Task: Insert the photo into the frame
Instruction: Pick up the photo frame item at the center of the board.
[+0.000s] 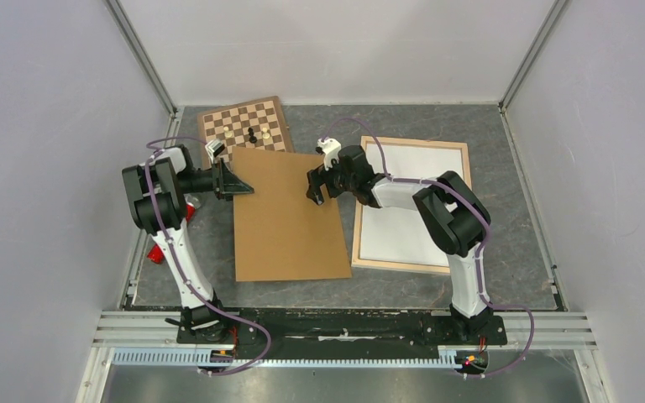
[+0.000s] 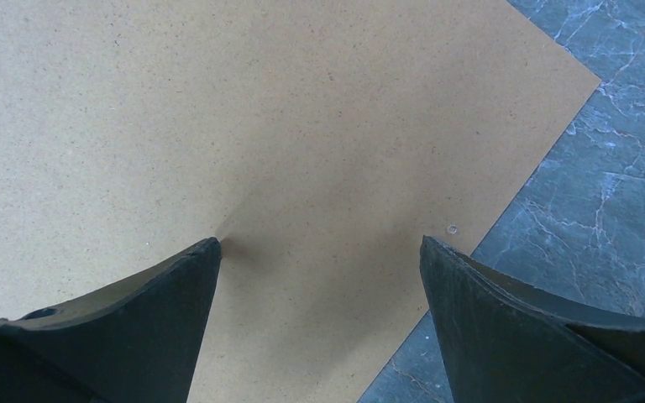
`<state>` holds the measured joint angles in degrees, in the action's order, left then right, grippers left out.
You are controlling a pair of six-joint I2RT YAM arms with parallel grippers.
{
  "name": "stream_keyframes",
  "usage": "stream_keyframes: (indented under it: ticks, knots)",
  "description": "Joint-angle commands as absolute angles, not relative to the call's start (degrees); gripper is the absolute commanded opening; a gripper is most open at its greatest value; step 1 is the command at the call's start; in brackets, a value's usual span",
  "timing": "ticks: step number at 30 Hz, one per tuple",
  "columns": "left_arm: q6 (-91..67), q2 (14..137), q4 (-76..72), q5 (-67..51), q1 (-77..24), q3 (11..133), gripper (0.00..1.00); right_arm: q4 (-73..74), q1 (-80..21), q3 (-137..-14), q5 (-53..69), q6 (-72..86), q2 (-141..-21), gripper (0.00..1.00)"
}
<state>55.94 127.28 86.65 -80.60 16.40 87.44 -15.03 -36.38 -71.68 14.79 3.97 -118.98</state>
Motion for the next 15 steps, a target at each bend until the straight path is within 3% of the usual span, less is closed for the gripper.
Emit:
stream_keyframes:
  ticks: [1, 5, 15]
  knots:
    - [54.4, 125.9, 94.4, -84.6, 15.7, 88.7, 0.40, -9.0, -38.7, -71.1, 15.4, 1.4, -121.2, 0.92]
    - [53.6, 125.5, 94.3, -83.7, 16.2, 89.3, 0.23, -7.7, -38.7, -72.4, 15.0, 0.5, -119.9, 0.92]
    - [51.4, 122.3, 94.1, -80.7, 16.6, 90.4, 0.14, -2.6, -38.7, -77.4, 14.2, -2.4, -114.8, 0.93]
